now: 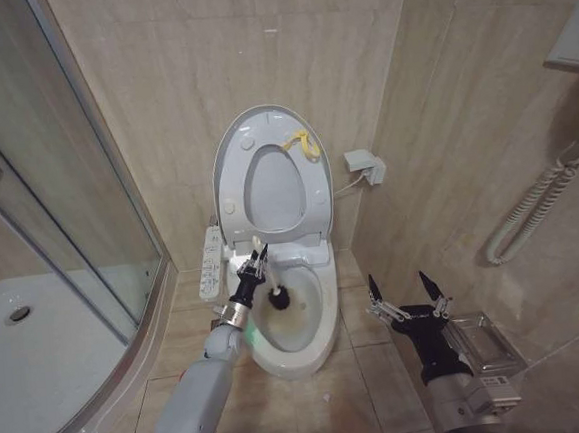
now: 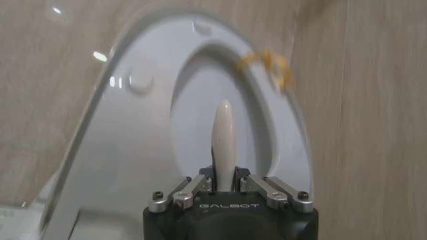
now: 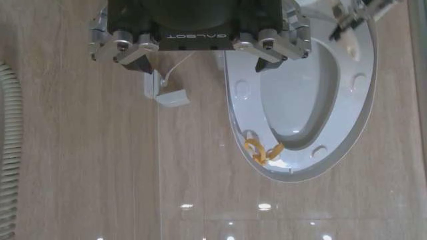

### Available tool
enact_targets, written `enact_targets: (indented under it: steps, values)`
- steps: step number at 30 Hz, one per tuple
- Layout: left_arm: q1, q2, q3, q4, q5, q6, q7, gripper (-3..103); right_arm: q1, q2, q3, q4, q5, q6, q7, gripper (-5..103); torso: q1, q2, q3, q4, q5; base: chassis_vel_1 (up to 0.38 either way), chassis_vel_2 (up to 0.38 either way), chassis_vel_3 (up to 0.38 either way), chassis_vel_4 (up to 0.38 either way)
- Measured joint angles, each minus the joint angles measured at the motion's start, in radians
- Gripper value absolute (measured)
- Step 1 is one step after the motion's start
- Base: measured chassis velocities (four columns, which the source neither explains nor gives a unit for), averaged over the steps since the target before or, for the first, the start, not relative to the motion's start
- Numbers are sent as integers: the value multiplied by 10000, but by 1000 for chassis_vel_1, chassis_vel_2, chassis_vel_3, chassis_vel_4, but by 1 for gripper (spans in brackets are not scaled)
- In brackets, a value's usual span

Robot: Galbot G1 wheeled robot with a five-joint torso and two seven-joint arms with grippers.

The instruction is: Open the toilet lid, clean the toilet bowl with a toilet brush, close the toilet lid, and flush.

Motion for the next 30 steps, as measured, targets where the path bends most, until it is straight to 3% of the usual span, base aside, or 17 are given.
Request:
enact_targets:
  steps: [2,7,11,18,25,30]
  values:
    - [480,321,30,-1034,-476,237,-123,19,0,1,0,0,0,0,0,100,-1,0,-1,-1,1,0,0,0,0]
    - [1151,924,-40,-2359,-974,473,-167,19,1,2,1,0,0,1,2,100,-1,1,-1,-1,0,0,0,0,0]
    - [2121,1989,-336,-4217,-1499,701,-131,19,0,2,0,0,0,0,0,100,-1,1,-1,-2,-1,0,0,0,0]
    - [3815,3288,-1266,-6527,-1408,752,-156,19,0,1,0,0,0,0,0,100,-1,2,-1,2,1,0,0,0,0]
    - [6003,3119,-2793,-8218,-544,720,-363,19,0,1,0,0,0,0,1,100,-2,2,-1,1,-1,0,0,0,0]
    - [7519,2199,-3937,-8716,578,410,-407,19,0,1,0,0,0,0,0,100,-2,3,-1,1,0,0,0,0,0]
